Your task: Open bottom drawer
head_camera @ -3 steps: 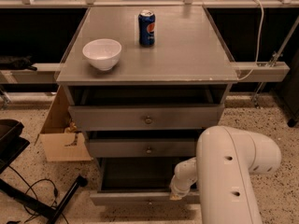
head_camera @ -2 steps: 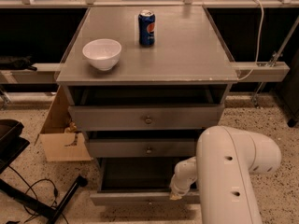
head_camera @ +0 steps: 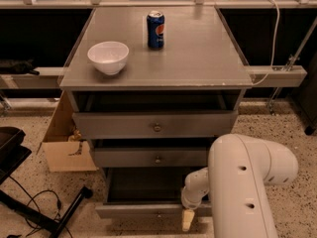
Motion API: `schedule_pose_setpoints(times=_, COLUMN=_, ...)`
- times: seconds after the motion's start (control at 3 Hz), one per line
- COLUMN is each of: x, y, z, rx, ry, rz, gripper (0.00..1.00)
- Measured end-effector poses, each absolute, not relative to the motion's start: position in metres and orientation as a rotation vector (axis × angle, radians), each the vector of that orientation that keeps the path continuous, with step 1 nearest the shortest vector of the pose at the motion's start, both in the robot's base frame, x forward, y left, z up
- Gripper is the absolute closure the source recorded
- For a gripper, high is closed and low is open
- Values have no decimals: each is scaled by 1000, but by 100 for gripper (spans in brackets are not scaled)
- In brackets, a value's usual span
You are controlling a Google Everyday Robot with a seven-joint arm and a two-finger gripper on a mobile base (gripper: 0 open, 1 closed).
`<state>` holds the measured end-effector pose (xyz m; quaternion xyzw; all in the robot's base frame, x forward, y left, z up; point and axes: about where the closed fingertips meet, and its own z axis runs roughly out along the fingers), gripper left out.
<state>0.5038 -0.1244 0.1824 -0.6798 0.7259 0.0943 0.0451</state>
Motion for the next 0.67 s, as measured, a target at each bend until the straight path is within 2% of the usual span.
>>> schedule_pose_setpoints(times=0.33, x=504, y=-124, z=182, rx=-2076, ry=2218, rz=289, gripper=0)
schedule_pose_setpoints(times=0.67, x=483, y=-130, z=171, rx=-2061, ry=2293, rz=328, gripper=17)
